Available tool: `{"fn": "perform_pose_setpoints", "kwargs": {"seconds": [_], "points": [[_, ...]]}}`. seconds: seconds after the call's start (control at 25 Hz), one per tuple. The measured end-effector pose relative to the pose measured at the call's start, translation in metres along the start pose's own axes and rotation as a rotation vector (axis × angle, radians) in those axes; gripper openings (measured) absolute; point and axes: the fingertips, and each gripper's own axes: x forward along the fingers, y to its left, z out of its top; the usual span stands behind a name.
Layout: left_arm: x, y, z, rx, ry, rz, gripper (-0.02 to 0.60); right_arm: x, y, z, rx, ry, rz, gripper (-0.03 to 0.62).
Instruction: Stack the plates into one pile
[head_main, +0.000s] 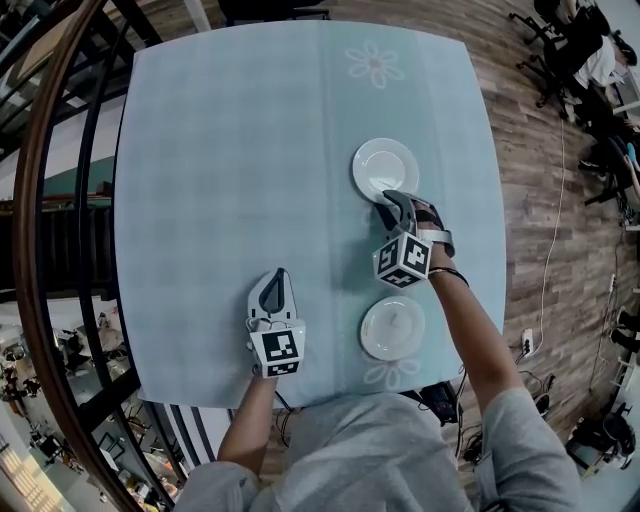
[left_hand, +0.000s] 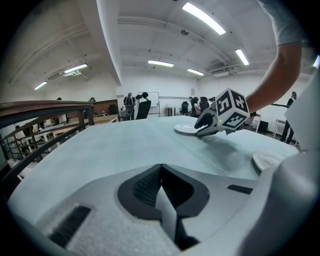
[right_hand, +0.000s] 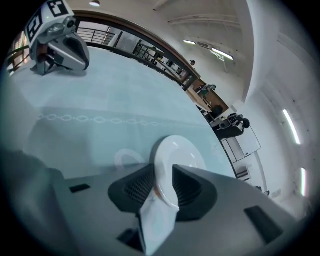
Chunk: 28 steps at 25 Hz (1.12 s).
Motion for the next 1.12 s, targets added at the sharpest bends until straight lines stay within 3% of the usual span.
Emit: {"fn": "perform_pose_setpoints", "kwargs": {"seconds": [0.16, 0.44, 0.64, 0.72, 0.96, 1.12], "points": [[0.004, -0.005, -0.01, 0.01, 0.06, 0.012, 0.02, 0.005, 0.006, -0.001, -0.025, 0.043, 0.028, 0.058], [0.005, -0.003, -0.012, 0.006, 0.059, 0.011, 0.02, 0.013, 0.004, 0.001, 0.001, 0.128, 0.077, 0.055], [0.005, -0.003, -0.005, -0.002, 0.023, 0.002, 0.02, 0.008, 0.001, -0.002, -0.004, 0.124, 0.14, 0.052], [0.007, -0.005, -0.01, -0.014, 0.033, 0.003, 0.02, 0.0, -0.007, 0.0, -0.03, 0.101, 0.107, 0.044], [0.007, 0.015, 0.0, 0.007, 0.045, 0.002, 0.02, -0.056, -0.044, 0.029, 0.061, -0.023, -0.008, 0.031], [0.011, 0.011, -0.008, -0.002, 0.036, 0.005, 0.02, -0.093, -0.048, 0.024, 0.085, -0.087, -0.037, 0.031]]}}
